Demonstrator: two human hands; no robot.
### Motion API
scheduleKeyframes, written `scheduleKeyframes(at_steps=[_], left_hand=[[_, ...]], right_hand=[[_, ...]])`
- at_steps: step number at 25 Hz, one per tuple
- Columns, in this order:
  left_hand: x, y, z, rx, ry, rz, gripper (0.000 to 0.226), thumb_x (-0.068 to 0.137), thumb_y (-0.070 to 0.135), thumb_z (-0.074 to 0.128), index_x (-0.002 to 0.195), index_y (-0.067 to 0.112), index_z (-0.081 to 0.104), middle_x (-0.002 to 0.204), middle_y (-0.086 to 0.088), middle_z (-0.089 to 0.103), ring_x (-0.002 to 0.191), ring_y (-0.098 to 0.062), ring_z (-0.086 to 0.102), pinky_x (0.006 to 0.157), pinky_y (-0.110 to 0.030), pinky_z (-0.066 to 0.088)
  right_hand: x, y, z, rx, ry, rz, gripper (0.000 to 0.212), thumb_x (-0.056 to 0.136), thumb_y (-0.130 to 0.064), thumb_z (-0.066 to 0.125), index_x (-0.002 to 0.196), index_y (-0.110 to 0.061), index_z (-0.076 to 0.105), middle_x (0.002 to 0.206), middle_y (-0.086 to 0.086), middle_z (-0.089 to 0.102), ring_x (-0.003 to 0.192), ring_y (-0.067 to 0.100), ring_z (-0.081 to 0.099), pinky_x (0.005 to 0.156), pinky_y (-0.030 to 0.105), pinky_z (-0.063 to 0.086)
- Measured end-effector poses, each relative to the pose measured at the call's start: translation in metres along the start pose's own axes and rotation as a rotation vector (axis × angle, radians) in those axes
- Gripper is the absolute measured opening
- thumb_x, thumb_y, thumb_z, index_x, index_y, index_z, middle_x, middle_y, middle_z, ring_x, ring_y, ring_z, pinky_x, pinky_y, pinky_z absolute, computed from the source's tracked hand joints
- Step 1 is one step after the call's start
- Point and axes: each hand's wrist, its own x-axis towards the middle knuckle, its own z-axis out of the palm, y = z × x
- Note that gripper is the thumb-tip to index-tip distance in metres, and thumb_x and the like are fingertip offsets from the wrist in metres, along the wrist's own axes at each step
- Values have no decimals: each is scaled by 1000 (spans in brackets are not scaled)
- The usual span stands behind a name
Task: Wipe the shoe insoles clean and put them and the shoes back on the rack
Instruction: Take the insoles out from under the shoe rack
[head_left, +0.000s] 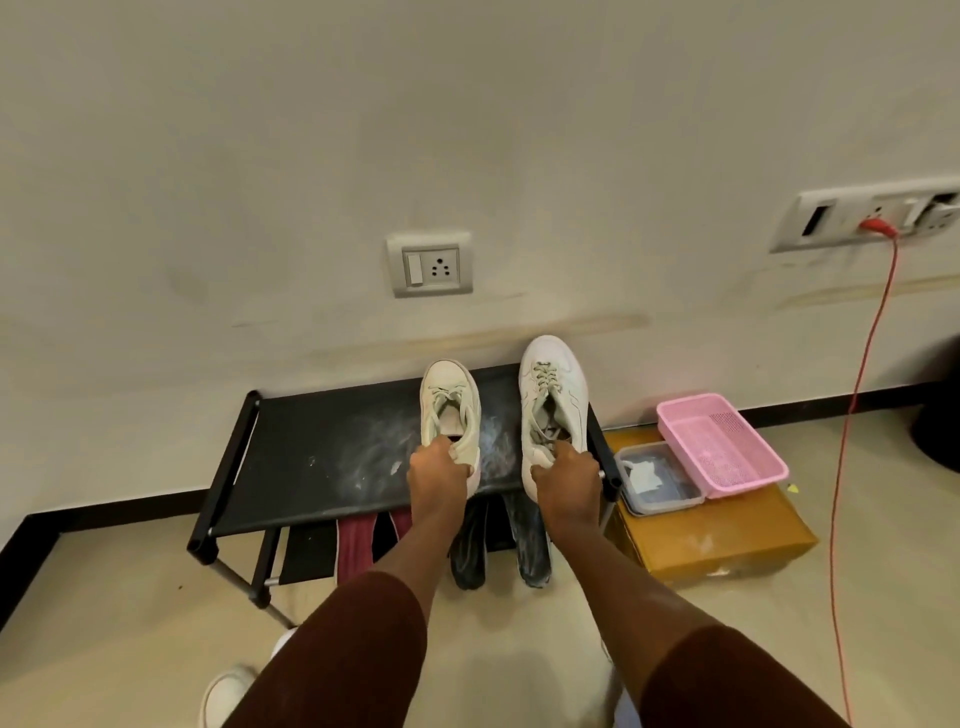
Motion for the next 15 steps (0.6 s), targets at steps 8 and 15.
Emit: scheduleKeyframes(at_steps=[8, 15], left_hand=[[-101, -36, -31, -288, 78, 26, 35, 74, 13, 77, 108, 8, 67, 100, -11, 65, 86, -25, 64, 73, -24, 50], [-221, -96, -68, -217, 32, 110, 25, 65, 32, 68, 72, 23, 46, 54, 1, 54, 46, -14, 59, 47, -20, 39]], right_hand=[[-108, 10, -18, -206, -31, -276, 38, 48, -7, 90, 81, -7, 73, 85, 18, 68, 87, 38, 66, 51, 36, 57], [-224, 60, -13, -129, -417, -342, 37, 90, -23, 45, 68, -17, 73, 84, 14, 72, 76, 35, 68, 46, 29, 53]])
